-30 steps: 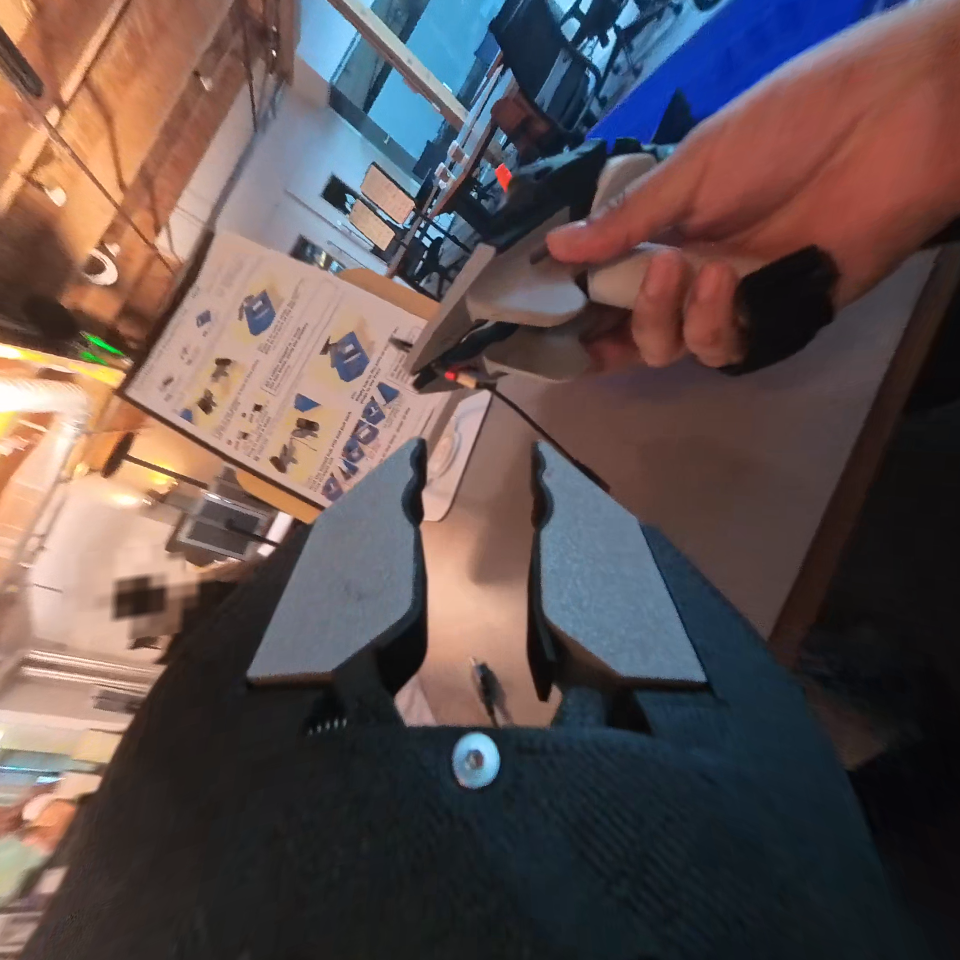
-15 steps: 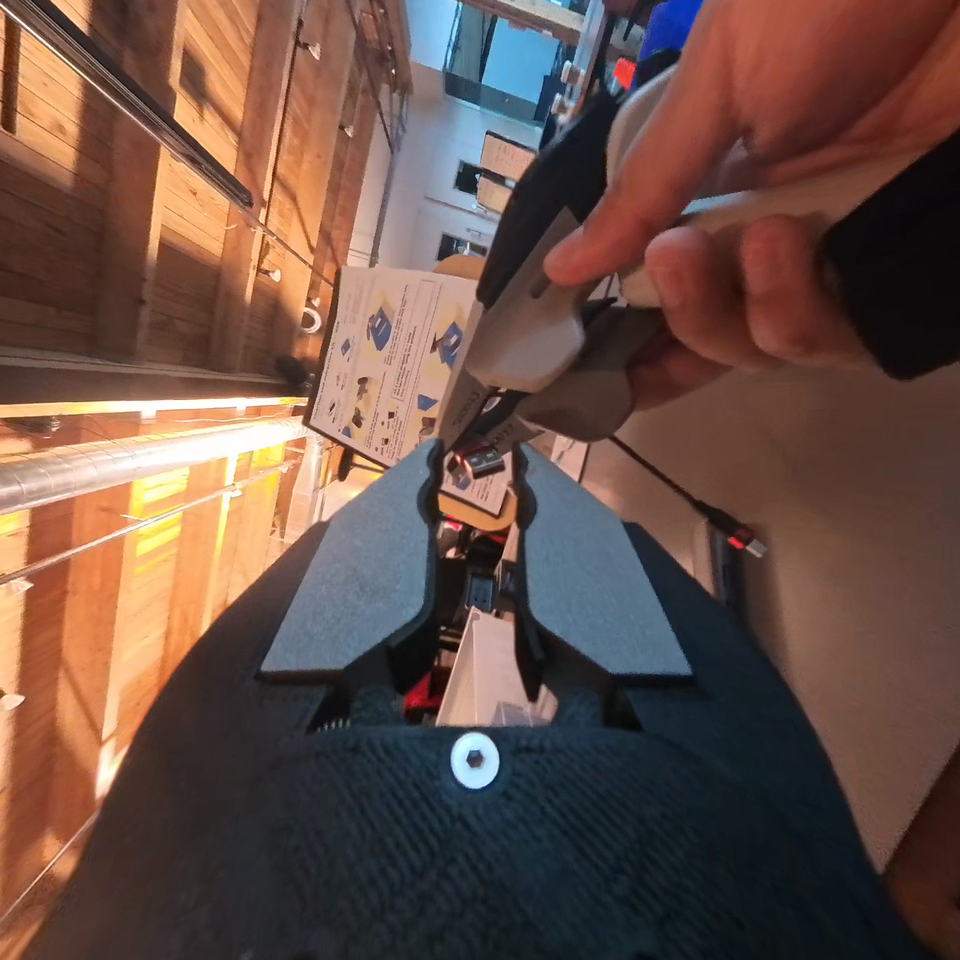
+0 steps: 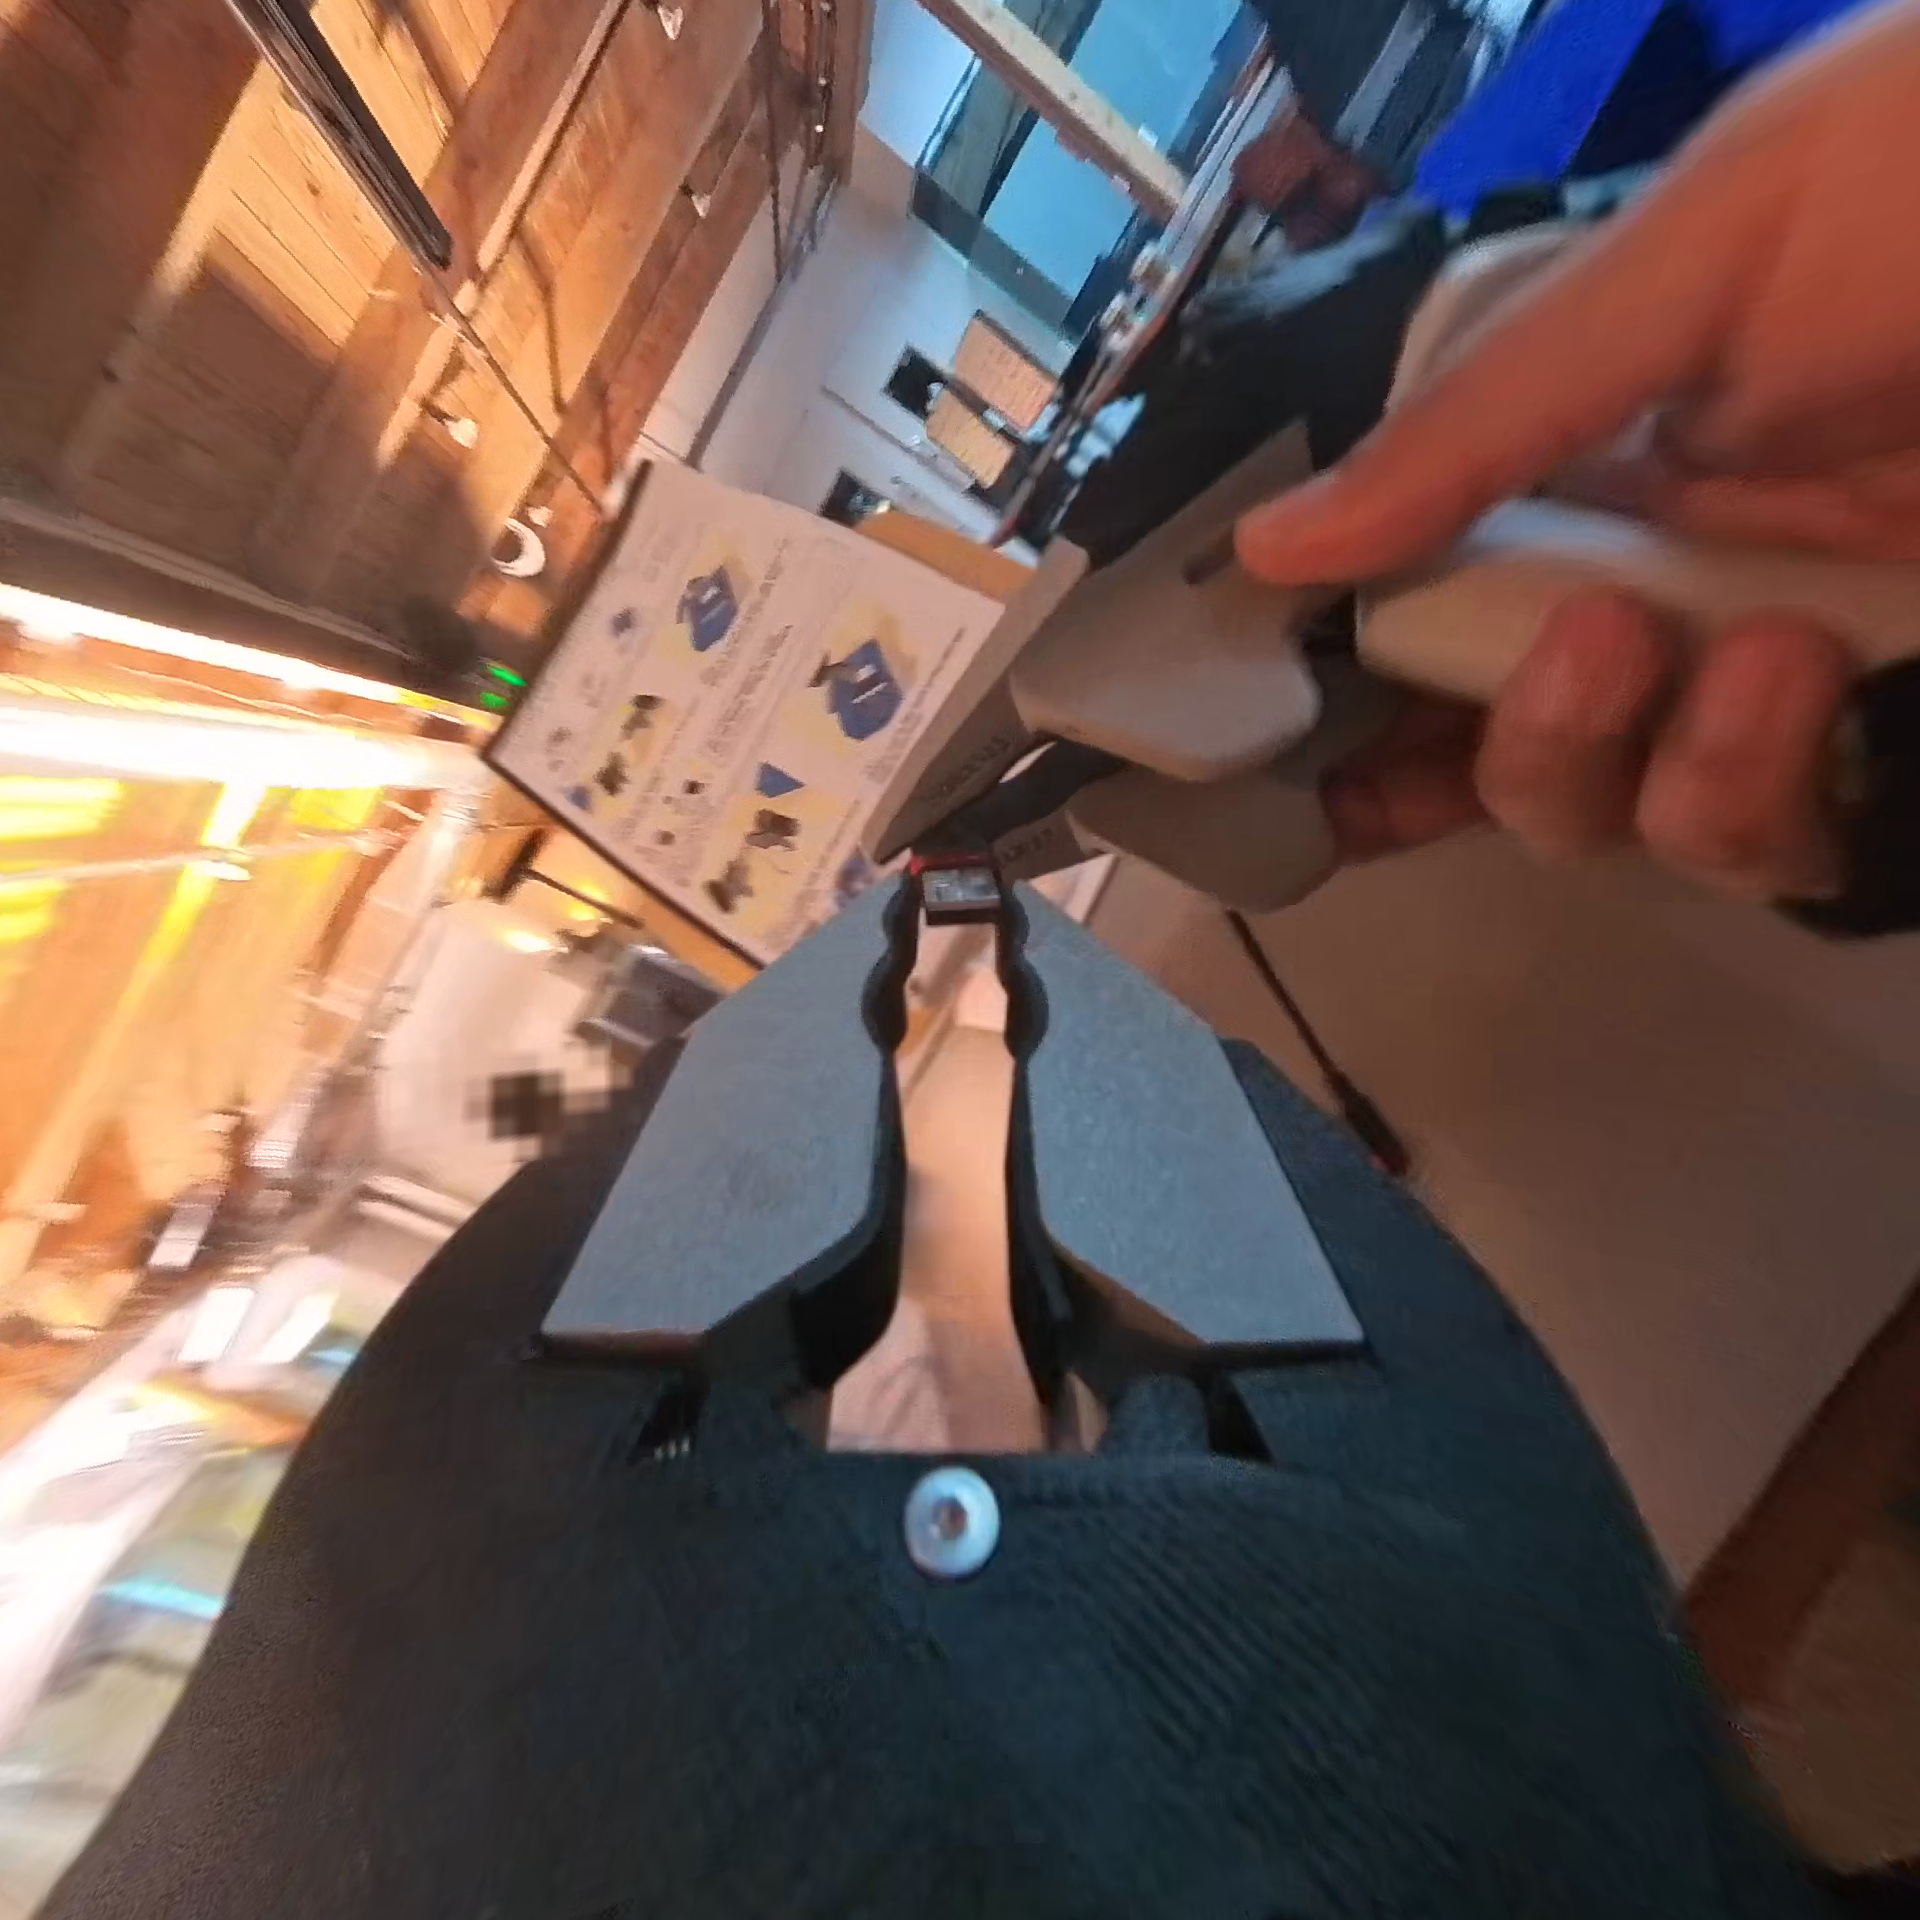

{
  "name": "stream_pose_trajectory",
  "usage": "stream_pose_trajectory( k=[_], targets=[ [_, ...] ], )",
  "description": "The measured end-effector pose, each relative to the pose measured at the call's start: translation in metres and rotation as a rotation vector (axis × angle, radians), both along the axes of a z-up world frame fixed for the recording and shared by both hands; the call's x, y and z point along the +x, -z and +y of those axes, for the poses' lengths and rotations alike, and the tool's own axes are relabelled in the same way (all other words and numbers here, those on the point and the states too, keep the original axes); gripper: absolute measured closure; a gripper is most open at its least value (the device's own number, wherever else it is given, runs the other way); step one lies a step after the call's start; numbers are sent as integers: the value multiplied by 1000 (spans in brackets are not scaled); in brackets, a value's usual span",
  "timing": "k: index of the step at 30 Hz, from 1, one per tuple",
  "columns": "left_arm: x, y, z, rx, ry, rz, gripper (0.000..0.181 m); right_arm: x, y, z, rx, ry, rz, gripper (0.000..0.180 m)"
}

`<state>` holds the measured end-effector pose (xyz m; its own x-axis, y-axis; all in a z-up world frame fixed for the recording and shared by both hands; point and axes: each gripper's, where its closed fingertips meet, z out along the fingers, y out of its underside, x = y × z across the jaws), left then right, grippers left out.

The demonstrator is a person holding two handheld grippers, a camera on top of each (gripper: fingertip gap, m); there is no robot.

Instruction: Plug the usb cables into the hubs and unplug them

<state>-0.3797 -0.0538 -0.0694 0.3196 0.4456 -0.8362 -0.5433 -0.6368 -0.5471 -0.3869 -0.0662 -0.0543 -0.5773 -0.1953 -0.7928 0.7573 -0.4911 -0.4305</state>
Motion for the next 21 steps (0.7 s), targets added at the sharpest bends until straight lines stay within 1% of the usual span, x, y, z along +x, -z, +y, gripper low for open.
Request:
stream_pose_trajectory(
  k=[5, 12, 17, 21],
  targets=[
    [8, -9, 0, 235, 186, -328, 169, 6, -11, -2, 67, 52, 141, 173],
    [26, -24, 0, 486, 482, -726, 170, 24, -31, -1, 75, 88, 340, 175],
    [43, -36, -1, 597, 702, -953, 171, 43, -44, -4, 105, 82, 536, 178],
    [53, -41, 0, 649, 822, -1101, 170, 54, -48, -3, 181, 93, 685, 179]
  ],
)
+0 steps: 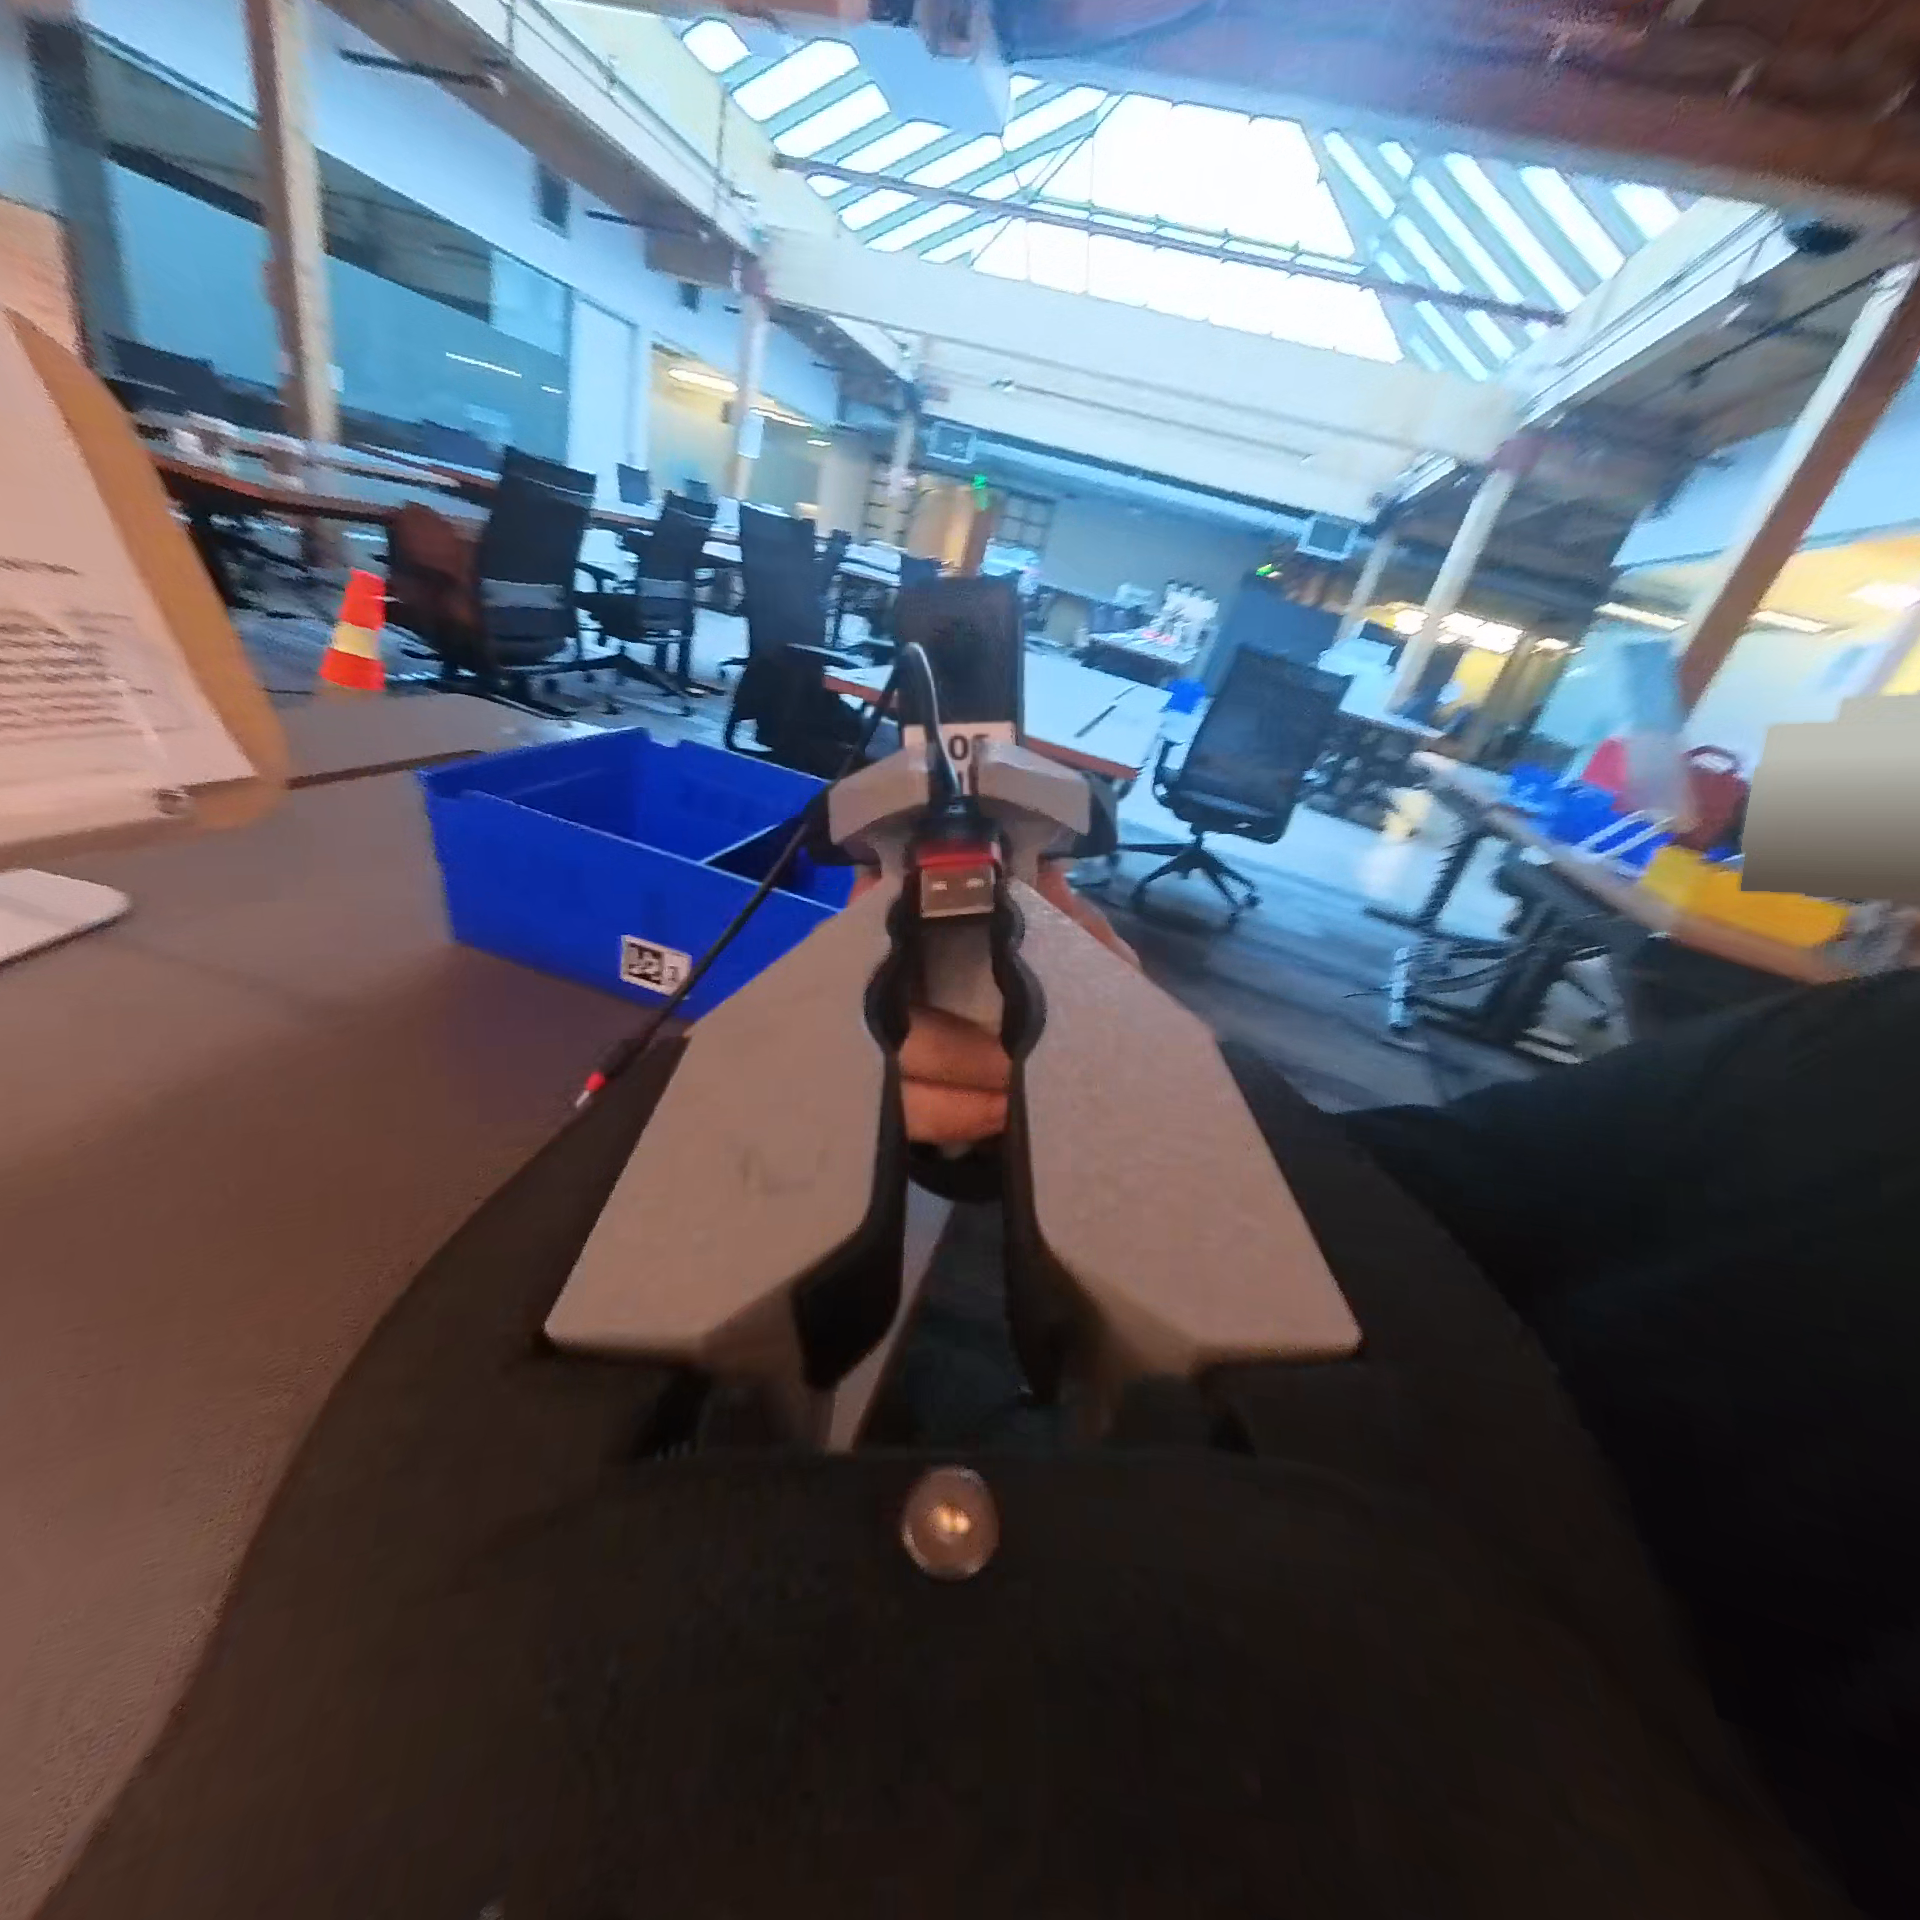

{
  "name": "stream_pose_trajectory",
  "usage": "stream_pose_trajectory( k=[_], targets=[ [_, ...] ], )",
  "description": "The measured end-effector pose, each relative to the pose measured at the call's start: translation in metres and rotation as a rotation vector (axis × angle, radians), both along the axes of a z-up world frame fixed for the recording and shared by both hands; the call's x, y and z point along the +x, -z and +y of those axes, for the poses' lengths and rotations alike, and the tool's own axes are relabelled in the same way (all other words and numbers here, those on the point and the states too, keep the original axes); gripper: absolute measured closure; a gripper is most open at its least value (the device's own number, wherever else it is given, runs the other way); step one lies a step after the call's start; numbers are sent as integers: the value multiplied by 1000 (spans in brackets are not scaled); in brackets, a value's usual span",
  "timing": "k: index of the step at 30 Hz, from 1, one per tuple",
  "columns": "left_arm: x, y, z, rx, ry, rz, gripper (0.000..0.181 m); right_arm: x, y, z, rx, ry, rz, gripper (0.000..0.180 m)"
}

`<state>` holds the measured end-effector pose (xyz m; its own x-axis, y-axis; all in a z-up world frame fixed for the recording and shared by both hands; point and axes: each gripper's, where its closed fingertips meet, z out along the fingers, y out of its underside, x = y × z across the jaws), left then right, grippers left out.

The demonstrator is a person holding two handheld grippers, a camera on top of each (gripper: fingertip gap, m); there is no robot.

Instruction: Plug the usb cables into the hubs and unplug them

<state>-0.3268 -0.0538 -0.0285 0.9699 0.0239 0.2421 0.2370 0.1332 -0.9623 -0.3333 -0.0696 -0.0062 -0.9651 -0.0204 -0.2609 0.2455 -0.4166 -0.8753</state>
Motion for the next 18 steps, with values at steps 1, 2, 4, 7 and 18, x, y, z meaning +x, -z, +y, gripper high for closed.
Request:
stream_pose_trajectory(
  k=[1, 2, 4, 7, 18],
  targets=[
    [2, -1, 0, 10, 23, -17, 170, 1, 0, 0, 25, 19, 32, 178],
    [3, -1, 0, 13, 42, -29, 170, 3, 1, 0, 52, 36, 62, 178],
    [5, 0, 0, 12, 61, -37, 170, 4, 2, 0, 105, 58, 98, 177],
    [10, 2, 3, -13, 86, -17, 170, 5, 6, 3, 188, 55, 107, 170],
    [12, 4, 3, -65, 42, 72, 170, 15, 14, 4, 292, -15, 121, 164]
  ],
)
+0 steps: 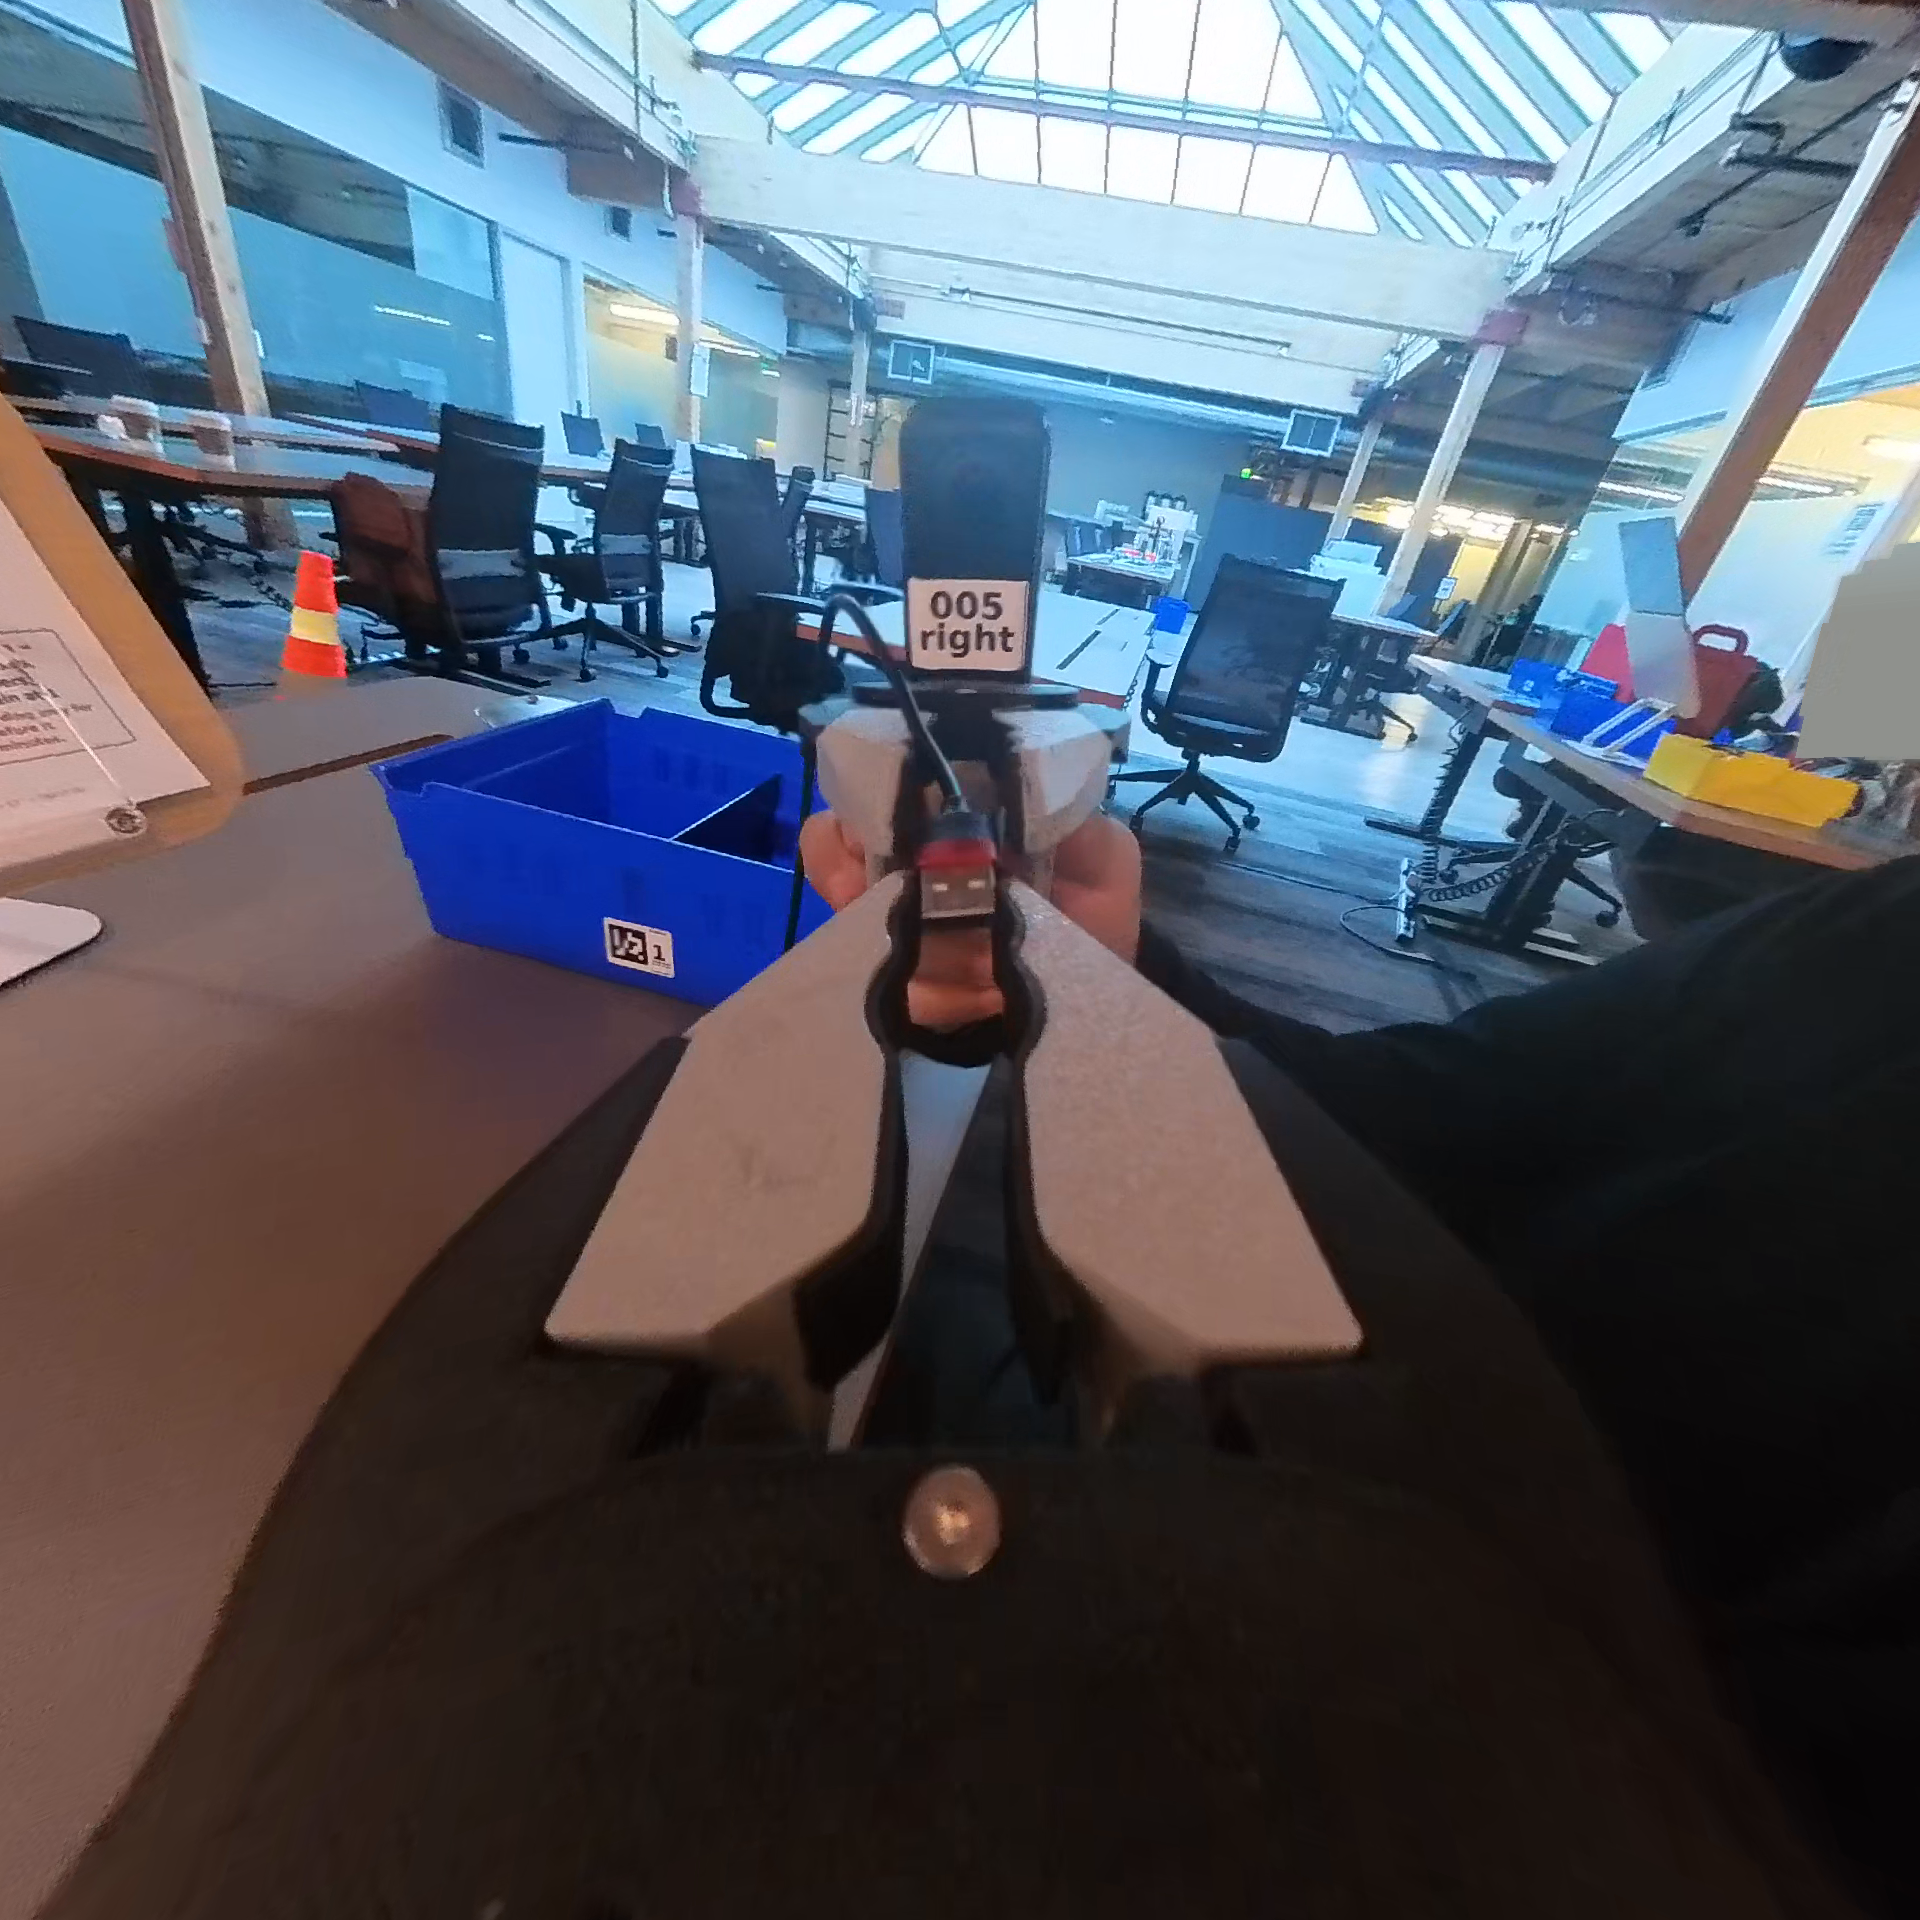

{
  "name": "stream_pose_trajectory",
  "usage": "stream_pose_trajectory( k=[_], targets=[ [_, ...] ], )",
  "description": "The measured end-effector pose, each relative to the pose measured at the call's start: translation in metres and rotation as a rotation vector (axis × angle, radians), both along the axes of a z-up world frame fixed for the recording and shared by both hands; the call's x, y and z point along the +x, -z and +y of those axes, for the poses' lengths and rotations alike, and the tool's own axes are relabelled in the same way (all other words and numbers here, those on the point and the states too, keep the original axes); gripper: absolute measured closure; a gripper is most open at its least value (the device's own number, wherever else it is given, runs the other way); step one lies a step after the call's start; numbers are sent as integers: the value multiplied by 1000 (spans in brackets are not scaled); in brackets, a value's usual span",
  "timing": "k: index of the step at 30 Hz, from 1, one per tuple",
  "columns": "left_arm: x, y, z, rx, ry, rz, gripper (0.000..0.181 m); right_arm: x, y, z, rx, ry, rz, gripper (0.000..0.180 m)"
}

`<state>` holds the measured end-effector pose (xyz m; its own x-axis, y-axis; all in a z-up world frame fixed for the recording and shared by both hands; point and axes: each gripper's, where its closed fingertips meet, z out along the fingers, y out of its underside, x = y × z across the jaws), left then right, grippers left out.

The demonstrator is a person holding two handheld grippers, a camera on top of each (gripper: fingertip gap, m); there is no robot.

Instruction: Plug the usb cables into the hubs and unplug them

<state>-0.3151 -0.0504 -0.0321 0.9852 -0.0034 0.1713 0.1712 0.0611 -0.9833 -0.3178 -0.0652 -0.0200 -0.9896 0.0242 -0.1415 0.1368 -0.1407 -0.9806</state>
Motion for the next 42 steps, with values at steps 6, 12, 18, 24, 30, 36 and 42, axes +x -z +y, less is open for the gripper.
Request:
stream_pose_trajectory(
  k=[6, 12, 18, 24, 30, 36, 42],
  targets=[
    [-2, 6, 1, -31, -1, 4, 170, -2, 5, -5, 12, 3, -7, 168],
    [-15, 22, -4, -161, -54, 16, 166, -14, 7, -2, 30, 76, -14, 168],
    [-71, 91, -37, -570, -275, 74, 120, -36, 8, 20, 20, 180, -48, 168],
    [-96, 179, -69, -947, -260, 27, 126, -42, 7, 28, 12, 198, -54, 168],
    [-106, 205, -73, -1015, -237, 47, 106, -41, 11, 23, 32, 186, -51, 168],
    [-118, 212, -72, -1043, -291, 143, 153, -39, 10, 23, 19, 172, -59, 168],
    [-112, 207, -68, -1025, -243, 61, 153, -39, 8, 25, 14, 173, -55, 168]
  ],
)
